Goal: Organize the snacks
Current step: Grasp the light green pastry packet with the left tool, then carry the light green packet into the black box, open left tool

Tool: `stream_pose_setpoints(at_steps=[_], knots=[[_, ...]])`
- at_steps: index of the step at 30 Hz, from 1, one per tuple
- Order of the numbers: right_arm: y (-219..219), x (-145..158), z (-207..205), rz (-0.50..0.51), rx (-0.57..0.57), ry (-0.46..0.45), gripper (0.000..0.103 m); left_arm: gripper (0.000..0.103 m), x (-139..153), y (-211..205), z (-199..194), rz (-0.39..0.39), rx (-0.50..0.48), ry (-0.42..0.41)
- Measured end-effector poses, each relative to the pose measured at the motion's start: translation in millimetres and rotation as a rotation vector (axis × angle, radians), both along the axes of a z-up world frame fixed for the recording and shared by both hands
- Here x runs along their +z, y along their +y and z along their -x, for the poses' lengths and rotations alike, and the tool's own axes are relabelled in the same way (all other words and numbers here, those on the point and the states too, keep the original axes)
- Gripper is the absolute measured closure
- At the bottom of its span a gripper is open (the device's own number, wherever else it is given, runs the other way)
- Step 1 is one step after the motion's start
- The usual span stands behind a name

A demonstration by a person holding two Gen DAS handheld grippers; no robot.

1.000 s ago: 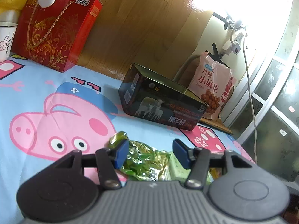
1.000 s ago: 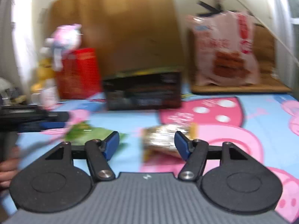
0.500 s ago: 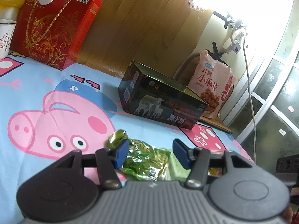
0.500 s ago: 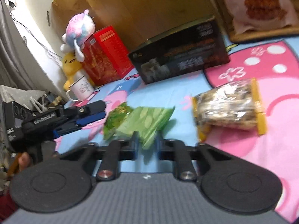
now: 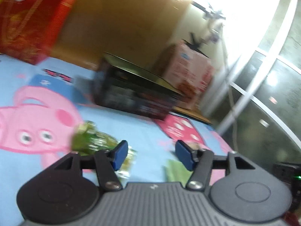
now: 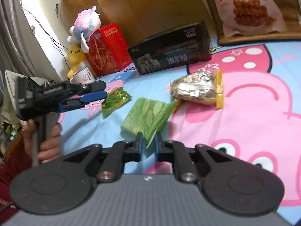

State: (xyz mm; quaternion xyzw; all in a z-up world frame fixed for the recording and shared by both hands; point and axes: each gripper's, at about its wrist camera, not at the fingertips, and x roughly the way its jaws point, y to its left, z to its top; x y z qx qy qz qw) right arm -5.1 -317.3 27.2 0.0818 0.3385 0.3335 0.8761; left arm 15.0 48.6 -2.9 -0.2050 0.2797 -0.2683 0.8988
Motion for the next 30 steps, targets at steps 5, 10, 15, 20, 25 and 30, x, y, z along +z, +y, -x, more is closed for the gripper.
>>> stream_pose_setpoints(at_steps=[5, 10, 15, 20, 25, 30], knots=[[18, -1, 3, 0.09, 0.05, -0.087, 0.052, 0.04, -11, -40, -7, -0.033, -0.114, 0.074], [33, -5, 9, 0.213, 0.06, -0.208, 0.051, 0.042, -18, -61, -10, -0.039, -0.176, 0.12], [44, -6, 8, 0.28, 0.04, -0.266, 0.067, 0.069, -23, -59, -10, -0.023, -0.181, 0.135], [50, -7, 3, 0.249, 0.029, -0.252, 0.072, 0.069, -22, -42, -8, 0.04, -0.127, 0.114], [56, -8, 6, 0.265, 0.039, -0.269, 0.071, 0.067, -21, -43, -10, 0.016, -0.113, 0.125], [53, -9, 5, 0.237, 0.031, -0.254, 0.071, 0.064, -23, -44, -12, 0.021, -0.116, 0.138]])
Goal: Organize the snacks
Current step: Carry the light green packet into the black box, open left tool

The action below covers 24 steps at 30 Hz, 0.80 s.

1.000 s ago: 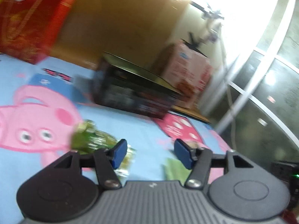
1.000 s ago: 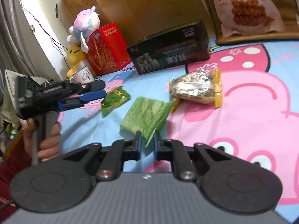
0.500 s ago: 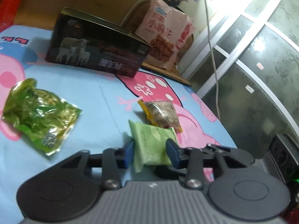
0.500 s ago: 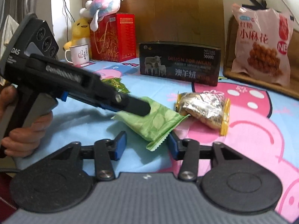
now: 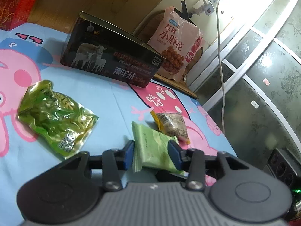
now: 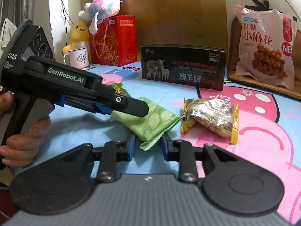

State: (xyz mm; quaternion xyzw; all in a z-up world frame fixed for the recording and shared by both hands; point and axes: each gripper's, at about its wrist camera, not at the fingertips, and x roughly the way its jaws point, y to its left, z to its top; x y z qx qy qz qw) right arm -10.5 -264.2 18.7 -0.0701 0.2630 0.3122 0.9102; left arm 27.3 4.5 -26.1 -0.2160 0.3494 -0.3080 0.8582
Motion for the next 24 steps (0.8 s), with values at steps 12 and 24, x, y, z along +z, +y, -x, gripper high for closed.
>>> stream_pose_setpoints(at_steps=[12, 24], knots=[[-2.1, -0.3, -0.7, -0.023, -0.004, 0.017, 0.069, 0.062, -0.7, 0.2, -0.1, -0.001, -0.001, 0.01], [-4.5, -0.7, -1.1, -0.047, -0.01, 0.029, 0.068, 0.06, -1.7, 0.0, -0.2, 0.011, 0.001, 0.013]])
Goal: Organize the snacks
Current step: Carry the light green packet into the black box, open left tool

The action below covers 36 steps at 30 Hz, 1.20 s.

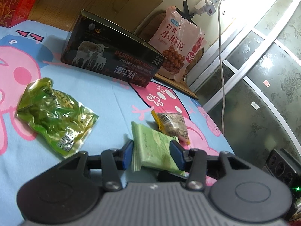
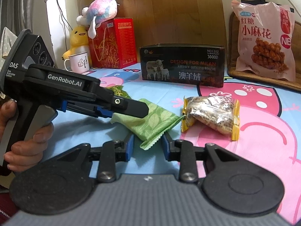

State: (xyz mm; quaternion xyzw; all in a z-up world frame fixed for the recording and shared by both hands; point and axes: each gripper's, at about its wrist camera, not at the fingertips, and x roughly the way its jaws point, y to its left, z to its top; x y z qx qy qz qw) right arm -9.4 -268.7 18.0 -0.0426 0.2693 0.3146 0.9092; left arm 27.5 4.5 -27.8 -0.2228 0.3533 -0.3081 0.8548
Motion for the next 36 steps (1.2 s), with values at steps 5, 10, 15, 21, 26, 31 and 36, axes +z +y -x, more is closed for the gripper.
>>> stream_pose_setpoints(at_steps=[5, 10, 15, 21, 26, 31, 36], knots=[[0, 0, 0, -0.006, 0.004, 0.003, 0.065, 0.057, 0, 0, 0, 0.01, -0.003, 0.002], [0, 0, 1, -0.007, 0.003, 0.002, 0.065, 0.056, 0, 0, 1, 0.018, -0.002, 0.004], [0, 0, 1, -0.005, 0.0, -0.001, 0.065, 0.056, 0, 1, 1, 0.019, -0.004, 0.008], [1, 0, 1, 0.002, 0.001, -0.003, 0.065, 0.056, 1, 0, 1, 0.017, -0.011, 0.011], [1, 0, 1, 0.005, 0.002, -0.005, 0.065, 0.057, 1, -1, 2, 0.014, -0.012, 0.009], [4, -1, 4, 0.029, -0.009, -0.031, 0.071, 0.06, 2, -2, 2, 0.006, -0.013, 0.007], [2, 10, 3, -0.042, 0.001, -0.049, 0.072, 0.06, 19, 2, 7, -0.005, 0.008, -0.056]])
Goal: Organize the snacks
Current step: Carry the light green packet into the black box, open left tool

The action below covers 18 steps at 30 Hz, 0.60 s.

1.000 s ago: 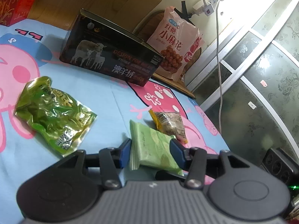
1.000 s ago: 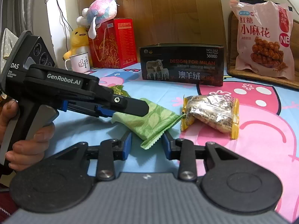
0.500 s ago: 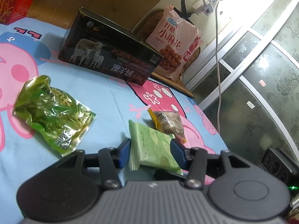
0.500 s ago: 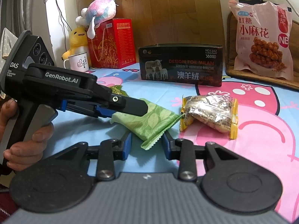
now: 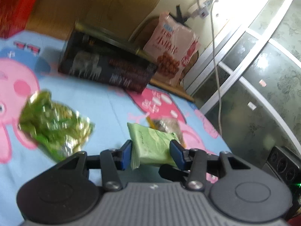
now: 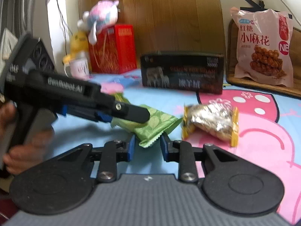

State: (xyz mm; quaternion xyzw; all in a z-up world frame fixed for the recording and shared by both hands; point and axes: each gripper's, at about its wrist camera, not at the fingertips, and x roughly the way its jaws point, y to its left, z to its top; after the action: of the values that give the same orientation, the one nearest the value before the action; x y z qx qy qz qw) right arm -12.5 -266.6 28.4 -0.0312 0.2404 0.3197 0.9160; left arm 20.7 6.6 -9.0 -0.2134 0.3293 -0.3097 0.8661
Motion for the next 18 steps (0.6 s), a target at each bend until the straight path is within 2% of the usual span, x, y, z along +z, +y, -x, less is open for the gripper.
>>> stream_pose_setpoints(at_steps=[6, 9, 10, 12, 14, 15, 16, 18], knots=[[16, 40, -42, -0.035, 0.035, -0.072, 0.072, 0.06, 54, 21, -41, 0.036, 0.059, -0.083], [31, 59, -84, -0.045, 0.034, -0.101, 0.072, 0.054, 80, 21, -78, -0.023, 0.109, -0.143], [37, 64, -102, -0.051, 0.025, -0.097, 0.072, 0.047, 84, 20, -91, -0.045, 0.13, -0.152], [48, 68, -137, -0.057, 0.01, -0.077, 0.069, 0.046, 87, 19, -117, -0.107, 0.173, -0.163], [60, 66, -162, 0.016, -0.021, -0.081, 0.064, 0.047, 84, 24, -133, -0.155, 0.239, -0.123], [61, 65, -167, 0.042, -0.063, -0.085, 0.064, 0.048, 83, 31, -132, -0.128, 0.252, -0.1], [53, 66, -168, 0.027, -0.085, -0.072, 0.064, 0.048, 81, 41, -124, -0.073, 0.242, -0.104], [25, 68, -157, -0.083, -0.07, -0.046, 0.064, 0.047, 77, 61, -97, -0.023, 0.24, -0.145]])
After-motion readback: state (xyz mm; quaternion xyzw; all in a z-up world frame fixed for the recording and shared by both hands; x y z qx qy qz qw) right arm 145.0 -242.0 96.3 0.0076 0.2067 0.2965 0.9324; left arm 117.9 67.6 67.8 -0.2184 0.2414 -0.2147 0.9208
